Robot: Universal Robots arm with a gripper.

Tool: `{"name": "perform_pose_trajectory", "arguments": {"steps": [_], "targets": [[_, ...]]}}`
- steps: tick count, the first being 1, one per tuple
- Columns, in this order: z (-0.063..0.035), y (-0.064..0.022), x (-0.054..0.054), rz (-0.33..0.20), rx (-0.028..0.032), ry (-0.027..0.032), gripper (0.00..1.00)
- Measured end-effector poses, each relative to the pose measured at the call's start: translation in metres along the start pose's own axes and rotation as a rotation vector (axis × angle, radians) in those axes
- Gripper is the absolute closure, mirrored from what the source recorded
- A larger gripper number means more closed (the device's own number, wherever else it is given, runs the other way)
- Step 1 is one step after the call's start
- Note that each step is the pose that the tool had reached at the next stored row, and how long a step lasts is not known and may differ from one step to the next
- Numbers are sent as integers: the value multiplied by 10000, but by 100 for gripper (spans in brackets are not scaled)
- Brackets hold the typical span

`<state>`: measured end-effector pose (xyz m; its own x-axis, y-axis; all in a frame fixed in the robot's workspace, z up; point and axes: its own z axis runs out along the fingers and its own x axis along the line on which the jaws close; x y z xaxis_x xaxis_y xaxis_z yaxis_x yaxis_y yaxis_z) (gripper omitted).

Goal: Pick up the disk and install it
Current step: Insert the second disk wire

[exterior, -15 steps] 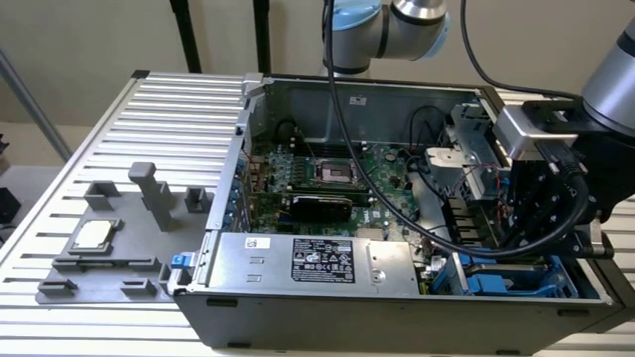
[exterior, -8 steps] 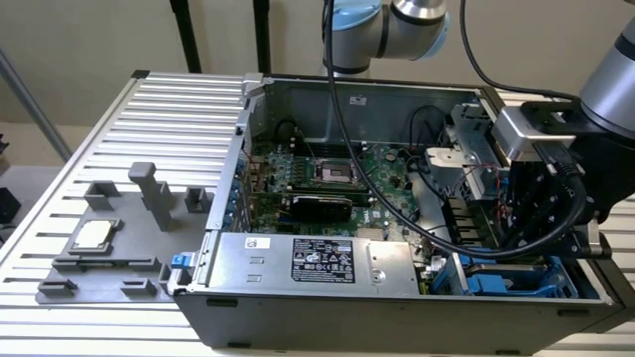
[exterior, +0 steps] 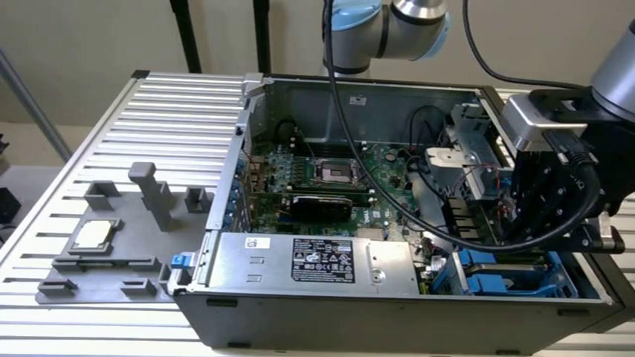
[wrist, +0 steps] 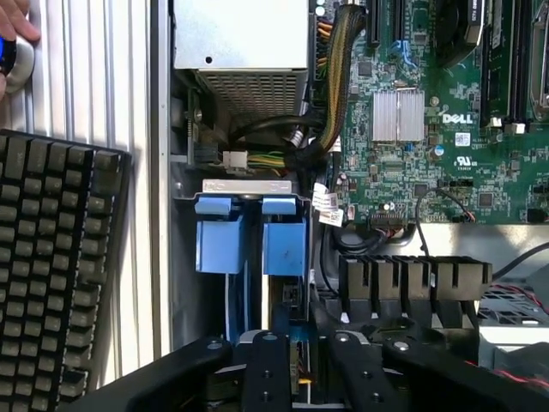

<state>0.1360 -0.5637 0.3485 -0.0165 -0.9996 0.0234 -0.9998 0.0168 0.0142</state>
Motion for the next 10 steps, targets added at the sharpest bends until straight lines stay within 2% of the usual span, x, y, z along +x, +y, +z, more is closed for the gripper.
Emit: {"name": "perform_pose_trajectory", "arguments": {"steps": [8, 10], "targets": [[-32, 207, 4, 1, 0, 0, 78], [-32, 215, 5, -5, 0, 1, 89]]}}
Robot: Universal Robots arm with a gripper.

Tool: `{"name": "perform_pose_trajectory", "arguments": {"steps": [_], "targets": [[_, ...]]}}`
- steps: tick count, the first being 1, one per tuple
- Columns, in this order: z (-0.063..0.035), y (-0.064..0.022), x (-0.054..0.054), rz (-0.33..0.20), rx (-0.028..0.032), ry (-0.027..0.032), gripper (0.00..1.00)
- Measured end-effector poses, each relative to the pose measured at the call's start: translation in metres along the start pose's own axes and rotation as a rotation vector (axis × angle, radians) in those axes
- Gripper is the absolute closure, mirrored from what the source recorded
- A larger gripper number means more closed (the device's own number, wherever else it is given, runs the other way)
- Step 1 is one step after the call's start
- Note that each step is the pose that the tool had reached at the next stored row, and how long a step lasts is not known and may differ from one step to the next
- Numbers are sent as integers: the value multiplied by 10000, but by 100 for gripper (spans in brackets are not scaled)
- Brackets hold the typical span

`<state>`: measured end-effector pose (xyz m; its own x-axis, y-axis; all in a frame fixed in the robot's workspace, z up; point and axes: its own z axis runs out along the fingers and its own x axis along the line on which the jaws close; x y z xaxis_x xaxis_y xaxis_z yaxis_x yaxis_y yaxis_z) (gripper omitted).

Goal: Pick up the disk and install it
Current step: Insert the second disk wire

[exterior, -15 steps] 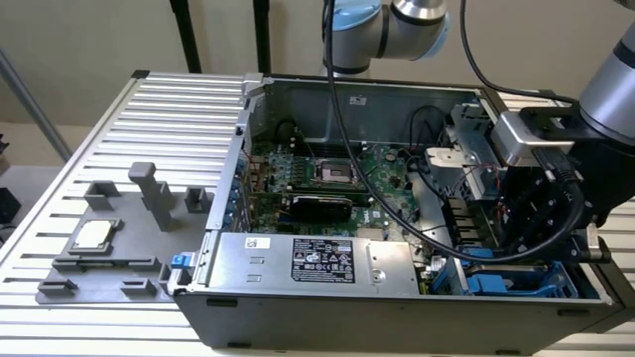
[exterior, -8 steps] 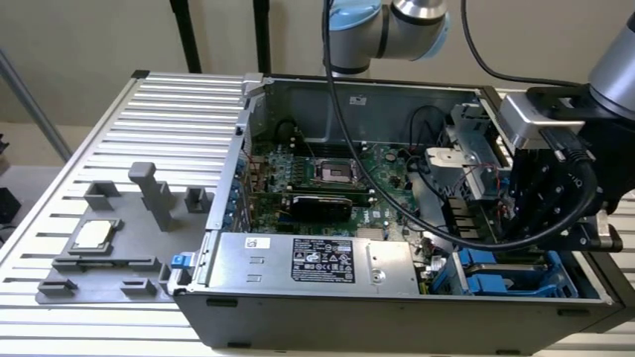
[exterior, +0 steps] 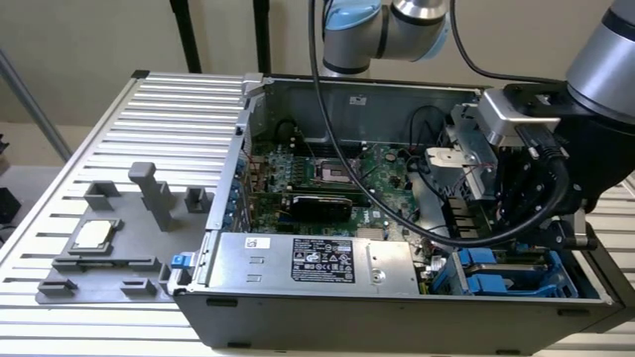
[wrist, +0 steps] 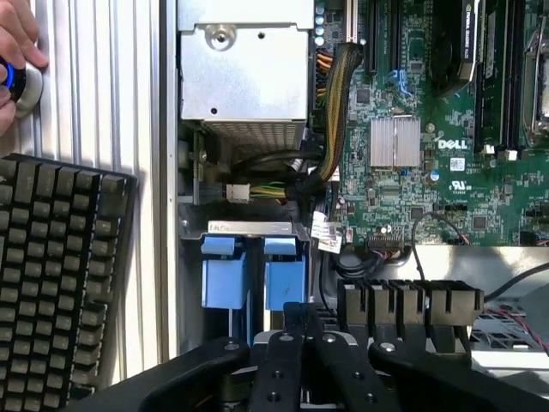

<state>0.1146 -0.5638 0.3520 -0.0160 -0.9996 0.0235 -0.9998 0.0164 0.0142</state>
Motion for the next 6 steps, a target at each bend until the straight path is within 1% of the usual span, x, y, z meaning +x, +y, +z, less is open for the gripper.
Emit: {"name": "perform_pose_trajectory", "arguments": {"steps": [6], "targets": [[0, 0, 0, 0, 0, -4, 89]]}}
